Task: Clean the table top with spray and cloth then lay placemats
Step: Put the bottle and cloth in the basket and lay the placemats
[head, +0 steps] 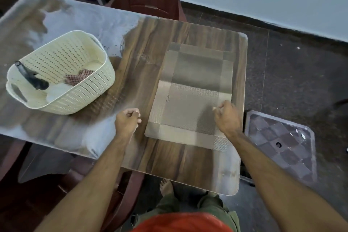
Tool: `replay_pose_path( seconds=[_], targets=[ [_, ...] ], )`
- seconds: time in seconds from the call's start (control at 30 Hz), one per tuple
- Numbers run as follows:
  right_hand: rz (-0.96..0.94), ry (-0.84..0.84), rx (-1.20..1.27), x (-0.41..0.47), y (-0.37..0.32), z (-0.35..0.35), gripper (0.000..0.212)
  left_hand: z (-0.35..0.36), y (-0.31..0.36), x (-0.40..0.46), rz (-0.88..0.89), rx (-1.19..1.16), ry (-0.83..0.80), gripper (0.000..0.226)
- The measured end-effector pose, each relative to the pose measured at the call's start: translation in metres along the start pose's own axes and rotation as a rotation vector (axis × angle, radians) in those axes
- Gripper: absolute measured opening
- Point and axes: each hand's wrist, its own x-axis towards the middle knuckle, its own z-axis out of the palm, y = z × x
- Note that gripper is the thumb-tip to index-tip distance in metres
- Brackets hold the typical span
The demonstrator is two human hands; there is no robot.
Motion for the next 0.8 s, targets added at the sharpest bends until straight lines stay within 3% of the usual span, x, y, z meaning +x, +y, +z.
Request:
replay_pose_path(
  seconds=[0.33, 0.63, 0.8],
  targets=[
    [-0.363, -0.252, 0.16, 0.008, -0.187, 0.07, 0.015, -0.079, 0.026, 0.005, 0.047, -0.225, 0.164, 0.019],
    [-0.554, -0.16, 0.257, 0.031, -0.32, 0.095, 0.029, -0.19, 0.054, 0.02, 0.24, -0.212, 0.548, 0.007],
    [-0.584, -0.164, 0.234, 0.046, -0.377, 0.107, 0.042, -0.226, 0.064, 0.051, 0.192, -0.17, 0.678, 0.008]
  ],
)
